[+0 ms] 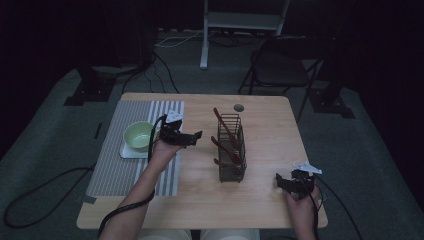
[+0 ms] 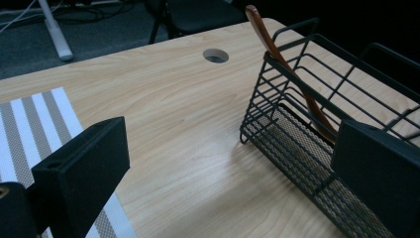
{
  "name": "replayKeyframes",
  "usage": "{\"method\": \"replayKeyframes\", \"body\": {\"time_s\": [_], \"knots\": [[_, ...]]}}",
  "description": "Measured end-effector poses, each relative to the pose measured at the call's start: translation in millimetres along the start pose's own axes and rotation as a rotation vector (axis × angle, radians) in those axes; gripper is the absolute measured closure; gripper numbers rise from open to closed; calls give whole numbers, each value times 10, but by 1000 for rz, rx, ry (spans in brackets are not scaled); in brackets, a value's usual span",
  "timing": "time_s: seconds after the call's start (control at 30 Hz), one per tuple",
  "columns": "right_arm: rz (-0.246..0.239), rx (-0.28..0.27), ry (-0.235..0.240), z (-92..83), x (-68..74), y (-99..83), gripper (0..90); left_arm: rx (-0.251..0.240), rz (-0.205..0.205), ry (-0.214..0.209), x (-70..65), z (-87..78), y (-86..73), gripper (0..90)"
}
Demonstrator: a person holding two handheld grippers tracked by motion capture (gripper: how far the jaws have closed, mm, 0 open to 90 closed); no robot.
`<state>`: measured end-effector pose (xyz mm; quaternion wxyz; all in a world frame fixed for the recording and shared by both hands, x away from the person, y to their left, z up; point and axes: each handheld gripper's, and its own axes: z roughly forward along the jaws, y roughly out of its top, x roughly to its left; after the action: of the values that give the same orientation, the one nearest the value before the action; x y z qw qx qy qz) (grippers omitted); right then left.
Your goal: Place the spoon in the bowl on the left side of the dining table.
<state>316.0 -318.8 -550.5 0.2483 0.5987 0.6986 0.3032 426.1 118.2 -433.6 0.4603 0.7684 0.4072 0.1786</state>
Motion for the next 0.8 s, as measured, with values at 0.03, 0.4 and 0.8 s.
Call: {"method": "replayKeyframes", "body": {"time_s": [0.03,0.4,0.8], "knots": [[0,0,0,0,0,0,122,2,-1,6,-2,23,20,17],[0,0,0,0,0,0,122,2,0,18,-100,283,279,41],[0,0,0,0,0,0,122,9,10,-6,-228,604,492,153]]}}
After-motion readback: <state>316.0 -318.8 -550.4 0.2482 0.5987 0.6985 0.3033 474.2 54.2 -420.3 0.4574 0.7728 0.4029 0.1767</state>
